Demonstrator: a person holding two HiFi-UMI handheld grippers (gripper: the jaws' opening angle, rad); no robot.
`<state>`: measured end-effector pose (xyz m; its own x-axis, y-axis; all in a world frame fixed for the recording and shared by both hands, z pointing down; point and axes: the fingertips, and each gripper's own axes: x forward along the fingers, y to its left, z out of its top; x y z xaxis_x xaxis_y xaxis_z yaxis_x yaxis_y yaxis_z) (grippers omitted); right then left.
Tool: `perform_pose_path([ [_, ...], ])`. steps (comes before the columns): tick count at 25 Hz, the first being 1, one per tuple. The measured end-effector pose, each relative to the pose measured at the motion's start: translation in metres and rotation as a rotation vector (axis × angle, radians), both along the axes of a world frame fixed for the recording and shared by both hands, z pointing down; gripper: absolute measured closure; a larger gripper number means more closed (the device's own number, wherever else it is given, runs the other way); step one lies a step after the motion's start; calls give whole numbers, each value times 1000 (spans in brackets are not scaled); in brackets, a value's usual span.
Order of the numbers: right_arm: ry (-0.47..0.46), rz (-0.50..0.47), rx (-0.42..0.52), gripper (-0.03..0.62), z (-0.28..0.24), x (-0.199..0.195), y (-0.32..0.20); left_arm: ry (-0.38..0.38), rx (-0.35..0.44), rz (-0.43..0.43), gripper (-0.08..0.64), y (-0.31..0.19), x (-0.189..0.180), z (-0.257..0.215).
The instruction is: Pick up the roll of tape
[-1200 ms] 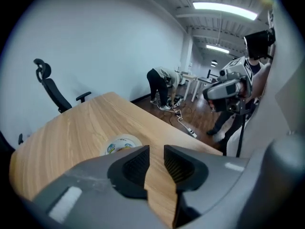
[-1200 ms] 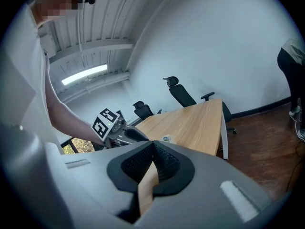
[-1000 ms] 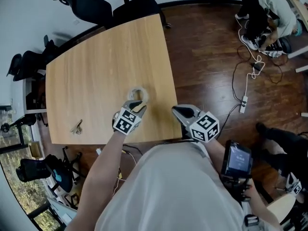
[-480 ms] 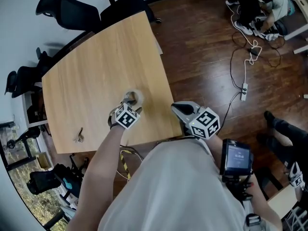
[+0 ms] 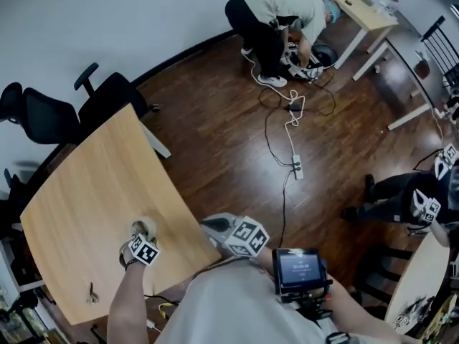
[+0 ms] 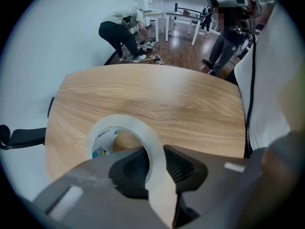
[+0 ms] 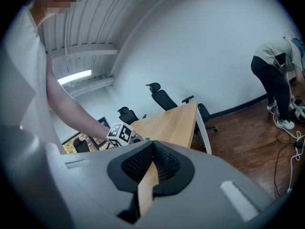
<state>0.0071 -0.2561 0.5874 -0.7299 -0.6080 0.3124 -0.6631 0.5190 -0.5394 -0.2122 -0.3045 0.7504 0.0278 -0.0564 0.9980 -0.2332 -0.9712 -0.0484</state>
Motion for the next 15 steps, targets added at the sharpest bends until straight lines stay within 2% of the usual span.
perform_pose_path([
  [2,11,13,14,586,-5,4,2,54,-7,-15,463,7,1,0],
  [4,17,27,20,586,-11,6,8,148,20,-57,465,14,11,-18],
  [7,26,48,33,586,-17,9,13,335,79,-148,465,19,37,-53],
  [11,39,62,66,586,-26,7,16,572,158,-228,465,26,63,-100],
  [15,71,71,89,586,-35,13,35,843,197,-317,463,54,91,-144],
])
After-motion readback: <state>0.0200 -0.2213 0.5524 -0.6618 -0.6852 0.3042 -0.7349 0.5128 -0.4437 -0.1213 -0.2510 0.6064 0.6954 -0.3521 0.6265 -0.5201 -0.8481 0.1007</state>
